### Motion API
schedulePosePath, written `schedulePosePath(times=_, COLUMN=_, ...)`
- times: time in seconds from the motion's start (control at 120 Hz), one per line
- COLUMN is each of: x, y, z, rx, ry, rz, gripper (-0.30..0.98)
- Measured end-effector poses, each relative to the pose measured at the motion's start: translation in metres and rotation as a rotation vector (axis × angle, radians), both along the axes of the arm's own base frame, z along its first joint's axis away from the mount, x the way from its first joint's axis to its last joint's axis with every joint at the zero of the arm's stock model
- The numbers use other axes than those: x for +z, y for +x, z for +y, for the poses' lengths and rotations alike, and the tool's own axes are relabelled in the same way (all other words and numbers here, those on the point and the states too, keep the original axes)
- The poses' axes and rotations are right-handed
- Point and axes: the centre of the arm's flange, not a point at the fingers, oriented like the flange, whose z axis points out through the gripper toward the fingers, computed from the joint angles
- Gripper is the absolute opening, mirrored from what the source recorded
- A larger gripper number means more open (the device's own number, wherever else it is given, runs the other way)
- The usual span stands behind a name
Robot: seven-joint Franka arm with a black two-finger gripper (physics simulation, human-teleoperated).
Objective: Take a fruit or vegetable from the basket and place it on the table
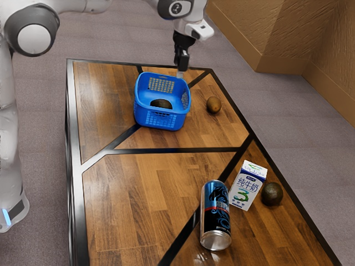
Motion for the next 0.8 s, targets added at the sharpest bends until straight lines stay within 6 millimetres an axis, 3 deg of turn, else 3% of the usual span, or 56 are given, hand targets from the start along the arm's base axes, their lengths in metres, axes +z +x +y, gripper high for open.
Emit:
schedulePosePath(times=0.117, x=-0.005, y=-0.008, z=0.049, rx=0.065, ry=0.004, rz=-0.033, gripper=0.67)
schedulePosePath(times=0.242, x=-0.002, y=-0.022, z=0.089, rx=0.116, ry=0.013, rz=-0.067, gripper=0.67)
schedulePosePath(times=0.367, x=-0.003, y=-0.032, z=0.113, rx=0.142, ry=0.019, rz=-0.068, gripper=0.67)
schedulePosePath(times=0.425, x=-0.015, y=-0.028, z=0.116, rx=0.135, ry=0.014, rz=-0.044, gripper=0.67)
schedulePosePath(times=0.458, x=-0.023, y=-0.02, z=0.109, rx=0.114, ry=0.009, rz=-0.03, gripper=0.67)
schedulePosePath(times=0.492, x=-0.028, y=-0.008, z=0.089, rx=0.072, ry=0.005, rz=-0.02, gripper=0.67)
schedulePosePath(times=0.608, x=-0.02, y=0.036, z=-0.039, rx=-0.169, ry=0.002, rz=-0.016, gripper=0.67)
schedulePosePath(times=0.658, x=-0.022, y=0.043, z=-0.078, rx=-0.24, ry=-0.001, rz=-0.003, gripper=0.67)
schedulePosePath(times=0.717, x=-0.023, y=0.044, z=-0.089, rx=-0.264, ry=-0.003, rz=0.009, gripper=0.66)
schedulePosePath(times=0.8, x=-0.022, y=0.039, z=-0.061, rx=-0.223, ry=-0.005, rz=0.019, gripper=0.66)
